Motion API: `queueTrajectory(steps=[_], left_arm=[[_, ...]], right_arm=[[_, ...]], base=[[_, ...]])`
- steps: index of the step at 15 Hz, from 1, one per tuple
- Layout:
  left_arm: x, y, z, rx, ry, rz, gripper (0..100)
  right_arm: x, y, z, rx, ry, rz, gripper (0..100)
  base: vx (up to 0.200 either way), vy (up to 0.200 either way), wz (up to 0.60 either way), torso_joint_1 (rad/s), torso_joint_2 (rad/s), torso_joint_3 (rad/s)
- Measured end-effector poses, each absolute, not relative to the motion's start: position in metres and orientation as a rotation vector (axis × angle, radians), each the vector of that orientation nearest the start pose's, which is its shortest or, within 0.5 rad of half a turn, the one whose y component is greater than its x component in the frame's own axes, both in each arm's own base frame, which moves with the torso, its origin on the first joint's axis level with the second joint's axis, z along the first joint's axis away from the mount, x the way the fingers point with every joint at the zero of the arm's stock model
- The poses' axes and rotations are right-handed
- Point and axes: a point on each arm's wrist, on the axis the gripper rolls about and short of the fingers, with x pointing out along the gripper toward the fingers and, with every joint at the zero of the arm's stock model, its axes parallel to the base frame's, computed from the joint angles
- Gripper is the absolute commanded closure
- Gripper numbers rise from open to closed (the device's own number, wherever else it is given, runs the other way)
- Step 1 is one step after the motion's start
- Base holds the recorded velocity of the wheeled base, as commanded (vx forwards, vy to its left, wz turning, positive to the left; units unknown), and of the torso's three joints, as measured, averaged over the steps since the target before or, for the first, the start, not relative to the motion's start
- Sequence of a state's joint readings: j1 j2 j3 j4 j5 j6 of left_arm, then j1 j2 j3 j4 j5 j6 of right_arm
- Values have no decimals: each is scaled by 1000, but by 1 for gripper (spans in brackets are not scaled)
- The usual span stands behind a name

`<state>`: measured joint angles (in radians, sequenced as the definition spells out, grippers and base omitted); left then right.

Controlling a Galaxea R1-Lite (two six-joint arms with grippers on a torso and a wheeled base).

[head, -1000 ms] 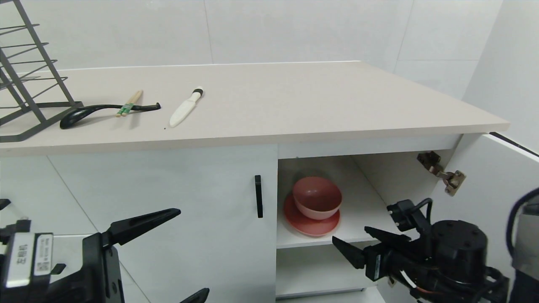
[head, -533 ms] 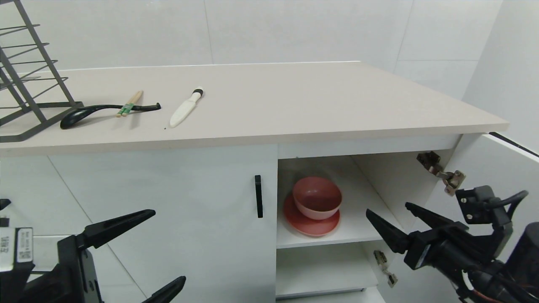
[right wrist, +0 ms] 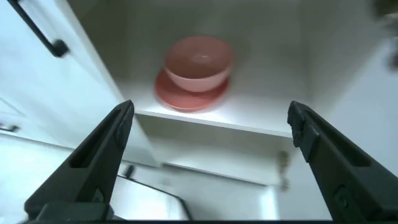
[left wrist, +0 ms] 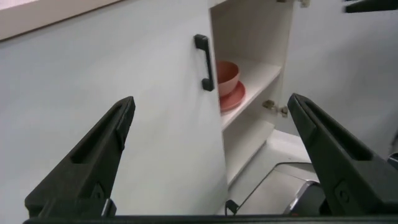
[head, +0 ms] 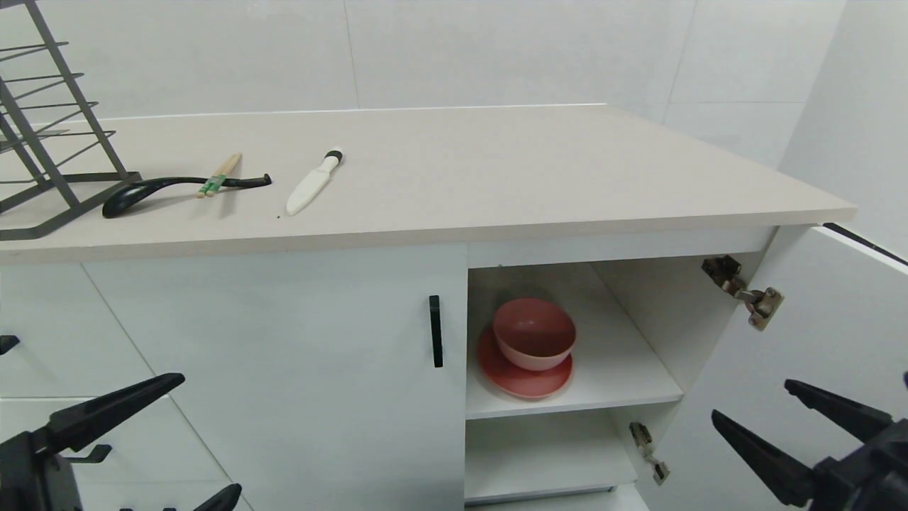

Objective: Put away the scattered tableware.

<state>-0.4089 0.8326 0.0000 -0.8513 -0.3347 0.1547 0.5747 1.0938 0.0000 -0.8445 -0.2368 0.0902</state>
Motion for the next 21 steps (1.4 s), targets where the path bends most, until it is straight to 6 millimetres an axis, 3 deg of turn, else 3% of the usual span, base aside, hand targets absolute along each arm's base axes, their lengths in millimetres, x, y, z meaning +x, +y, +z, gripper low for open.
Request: queueTrajectory(steps=[4, 8, 14, 21], left_arm=[[44, -22, 141, 98, -74, -653, 0], [24, -12, 136, 70, -83, -534, 0], [4, -8, 131, 76, -135, -437, 0], [-11, -5, 106, 69, -118, -286, 0]], right_arm=[[55, 23, 116, -88, 231, 243, 0], [25, 1, 114, -180, 112, 38, 0], [-9, -5, 100, -173, -28, -134, 0], [-21, -4, 83, -123, -29, -152, 0]], base=[[0, 0, 0, 0, 0, 0], [0, 0, 0, 0, 0, 0], [0, 0, 0, 0, 0, 0], [0, 0, 0, 0, 0, 0]])
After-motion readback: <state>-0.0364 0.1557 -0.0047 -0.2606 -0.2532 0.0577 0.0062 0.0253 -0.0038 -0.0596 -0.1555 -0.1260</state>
